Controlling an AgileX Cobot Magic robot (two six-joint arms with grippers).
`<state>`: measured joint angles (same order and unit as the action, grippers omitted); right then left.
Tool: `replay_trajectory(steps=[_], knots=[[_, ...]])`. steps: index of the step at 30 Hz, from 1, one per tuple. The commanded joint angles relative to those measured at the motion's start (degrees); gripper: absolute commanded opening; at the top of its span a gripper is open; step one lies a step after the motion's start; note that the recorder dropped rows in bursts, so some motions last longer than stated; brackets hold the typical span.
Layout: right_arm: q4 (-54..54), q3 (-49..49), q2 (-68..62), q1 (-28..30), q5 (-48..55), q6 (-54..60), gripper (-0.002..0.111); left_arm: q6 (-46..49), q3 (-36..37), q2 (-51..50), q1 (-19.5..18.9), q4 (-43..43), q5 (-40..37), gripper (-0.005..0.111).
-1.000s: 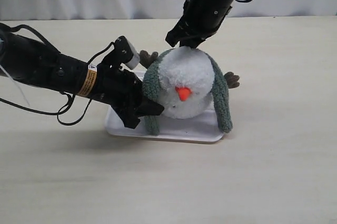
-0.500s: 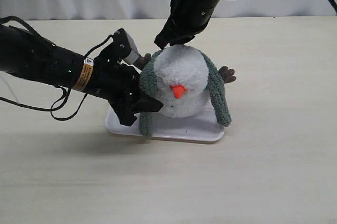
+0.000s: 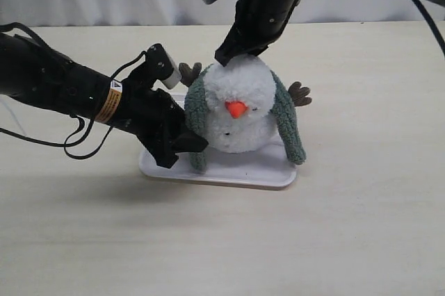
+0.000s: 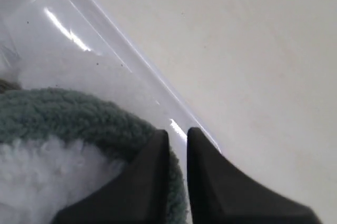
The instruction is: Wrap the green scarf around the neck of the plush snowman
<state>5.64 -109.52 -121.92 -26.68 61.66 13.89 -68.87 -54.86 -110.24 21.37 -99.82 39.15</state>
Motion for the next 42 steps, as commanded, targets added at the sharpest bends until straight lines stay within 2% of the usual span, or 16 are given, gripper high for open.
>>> replay_trajectory(steps=[1, 5, 9, 12, 18, 23, 29, 36, 42], knots=[[0.42, -3.34, 0.77, 0.02, 2.03, -2.37, 0.012, -0.73, -0.17, -0.11, -0.04, -0.12, 0.53, 0.046], [-1.38, -6.77, 0.77, -0.13, 3.59, -2.42, 0.012, -0.73, -0.17, -0.11, -0.04, -0.12, 0.41, 0.046], [-12.91, -9.68, 0.77, -0.13, 3.81, 3.70, 0.012, -0.73, -0.17, -0.11, -0.04, -0.12, 0.32, 0.046], [-16.97, -9.70, 0.62, -0.13, 3.01, 4.69, 0.012, -0.83, -0.17, -0.11, -0.04, -0.12, 0.28, 0.046], [-11.75, -9.70, -1.99, -0.53, 3.58, 1.47, 0.012, -1.39, -0.17, -0.11, -1.87, -0.12, 0.40, 0.045], [-8.54, -9.70, -3.07, -2.76, -0.09, 1.22, 0.012, -3.47, -0.17, 0.48, -5.38, -0.12, 0.52, 0.045], [-3.18, -9.70, -3.54, -4.83, 0.76, 0.14, 0.012, -3.34, -0.17, 0.61, -8.69, -0.12, 8.48, 0.045], [-3.20, -9.70, -5.56, -4.83, 8.30, 0.24, 0.012, -3.33, -0.17, 0.61, -8.99, -0.12, 8.97, 0.045], [-3.87, -9.70, -6.35, -4.83, 8.30, 0.24, 0.012, -2.96, -0.17, 0.61, -8.99, -0.12, 8.97, 0.045]])
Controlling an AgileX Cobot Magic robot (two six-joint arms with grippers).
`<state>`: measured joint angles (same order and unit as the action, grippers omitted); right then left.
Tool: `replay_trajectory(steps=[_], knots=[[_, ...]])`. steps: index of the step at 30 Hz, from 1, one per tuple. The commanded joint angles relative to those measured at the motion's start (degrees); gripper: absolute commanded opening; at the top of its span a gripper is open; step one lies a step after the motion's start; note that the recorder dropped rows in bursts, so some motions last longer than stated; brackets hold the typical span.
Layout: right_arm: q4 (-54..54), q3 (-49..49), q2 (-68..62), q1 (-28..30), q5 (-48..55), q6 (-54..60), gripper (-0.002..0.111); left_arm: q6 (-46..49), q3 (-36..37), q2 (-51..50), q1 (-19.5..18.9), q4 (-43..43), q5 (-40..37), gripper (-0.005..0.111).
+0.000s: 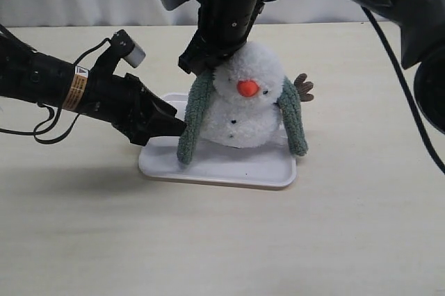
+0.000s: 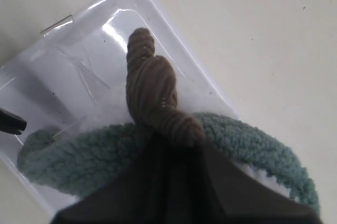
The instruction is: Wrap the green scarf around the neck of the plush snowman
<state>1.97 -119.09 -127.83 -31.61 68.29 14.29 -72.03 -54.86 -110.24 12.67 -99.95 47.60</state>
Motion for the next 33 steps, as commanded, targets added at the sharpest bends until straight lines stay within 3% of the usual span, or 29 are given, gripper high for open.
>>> replay_trajectory(steps=[1, 17, 23, 27, 33], knots=[[-0.47, -0.13, -0.44, 0.09, 1.67, -0.15, 0.012, 0.20, -0.17, 0.61, -0.29, 0.01, 0.51, 0.045], [-1.07, -0.13, 6.92, 0.09, 1.67, 1.35, 0.013, 1.52, -0.17, 0.61, -0.29, 0.01, 1.12, 0.045], [-0.88, 0.05, 13.76, 0.32, 1.67, 0.15, 0.031, 1.52, -0.17, 0.61, -0.29, 0.01, 1.12, 0.045], [3.34, 4.51, 19.07, 2.31, 1.67, -3.94, 0.042, 1.52, -0.17, 0.61, -0.29, 0.01, 1.61, 0.045], [0.03, 21.06, 27.84, 11.08, 0.02, -5.16, 0.044, 1.52, -0.17, 0.61, -0.29, 0.01, 2.43, 0.045]])
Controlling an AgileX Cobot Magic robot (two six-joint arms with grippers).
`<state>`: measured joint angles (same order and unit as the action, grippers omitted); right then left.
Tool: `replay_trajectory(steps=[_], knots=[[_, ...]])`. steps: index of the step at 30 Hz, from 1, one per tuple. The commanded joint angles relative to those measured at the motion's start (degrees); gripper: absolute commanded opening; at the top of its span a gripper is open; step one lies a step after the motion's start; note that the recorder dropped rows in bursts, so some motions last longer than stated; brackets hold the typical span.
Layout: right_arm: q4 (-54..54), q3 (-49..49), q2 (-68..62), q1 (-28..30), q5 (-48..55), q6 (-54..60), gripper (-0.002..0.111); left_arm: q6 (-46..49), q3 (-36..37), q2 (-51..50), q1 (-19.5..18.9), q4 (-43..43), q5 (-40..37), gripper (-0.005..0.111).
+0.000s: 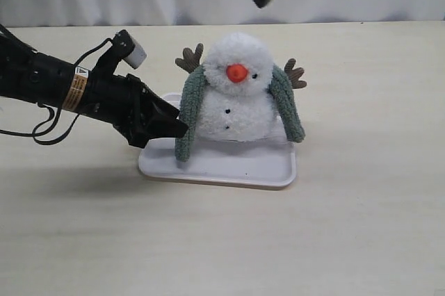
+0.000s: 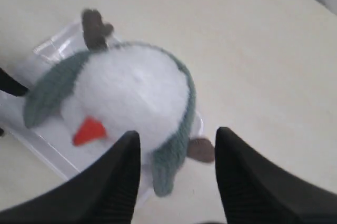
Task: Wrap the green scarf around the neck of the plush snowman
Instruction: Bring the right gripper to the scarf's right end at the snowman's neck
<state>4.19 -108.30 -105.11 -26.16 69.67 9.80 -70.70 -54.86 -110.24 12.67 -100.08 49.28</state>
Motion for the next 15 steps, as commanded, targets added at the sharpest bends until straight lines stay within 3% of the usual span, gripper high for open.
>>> replay_trajectory(steps=[1, 7, 11, 15], knots=[[-3.51, 14.06, 6.28, 7.14, -3.67, 0.25, 0.044, 0.34, -0.17, 0.61, -0.29, 0.13, 0.74, 0.045], [-8.09, 31.15, 8.48, 10.80, -19.49, 3.00, 0.044, 0.77, -0.17, 0.61, -0.29, 0.28, 0.74, 0.045], [-9.95, 34.70, 8.02, 8.40, -20.19, 6.50, 0.044, 0.89, -0.17, 0.61, -0.29, 0.28, 0.59, 0.045], [-7.84, 38.93, 6.67, 5.76, -27.86, 6.85, 0.044, 0.89, -0.17, 0.61, -0.29, 0.28, 0.71, 0.045]])
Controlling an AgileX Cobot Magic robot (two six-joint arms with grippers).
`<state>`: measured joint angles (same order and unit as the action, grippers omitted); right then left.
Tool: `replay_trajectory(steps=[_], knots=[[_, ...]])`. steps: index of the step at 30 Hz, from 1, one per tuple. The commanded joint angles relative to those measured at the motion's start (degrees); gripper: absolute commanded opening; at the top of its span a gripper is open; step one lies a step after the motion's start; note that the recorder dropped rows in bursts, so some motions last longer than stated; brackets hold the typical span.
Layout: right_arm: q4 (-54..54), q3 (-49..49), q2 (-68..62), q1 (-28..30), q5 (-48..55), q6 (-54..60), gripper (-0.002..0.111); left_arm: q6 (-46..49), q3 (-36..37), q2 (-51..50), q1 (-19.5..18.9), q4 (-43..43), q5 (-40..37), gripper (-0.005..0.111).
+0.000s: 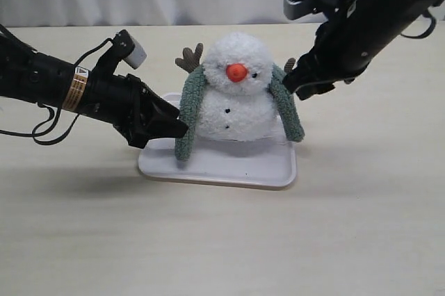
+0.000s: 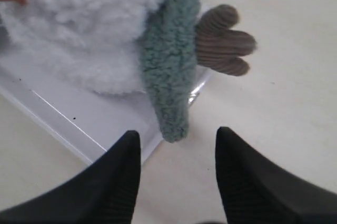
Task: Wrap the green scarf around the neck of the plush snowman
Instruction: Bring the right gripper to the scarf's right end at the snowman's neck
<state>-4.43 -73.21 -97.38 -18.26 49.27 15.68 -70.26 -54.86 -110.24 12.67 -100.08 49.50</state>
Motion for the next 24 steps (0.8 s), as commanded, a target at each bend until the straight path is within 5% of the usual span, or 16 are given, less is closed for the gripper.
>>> replay_trajectory(steps=[1, 14, 19, 24], knots=[[0.63, 4.76, -1.66, -2.45, -9.19, 0.97, 0.044, 0.45, -0.17, 0.61, -0.29, 0.28, 0.49, 0.045], [2.42, 7.53, -10.71, -2.56, -19.91, -2.46, 0.043, 3.24, -0.17, 0.61, -0.29, 2.30, 0.49, 0.045], [2.42, 7.53, -10.73, -2.56, -17.22, -1.50, 0.008, 5.33, -0.17, -0.73, -0.29, 4.96, 0.35, 0.045], [-0.18, 7.29, -8.08, -2.56, -11.37, -1.00, 0.004, 6.43, -0.17, -2.01, -0.29, 8.36, 0.11, 0.045]])
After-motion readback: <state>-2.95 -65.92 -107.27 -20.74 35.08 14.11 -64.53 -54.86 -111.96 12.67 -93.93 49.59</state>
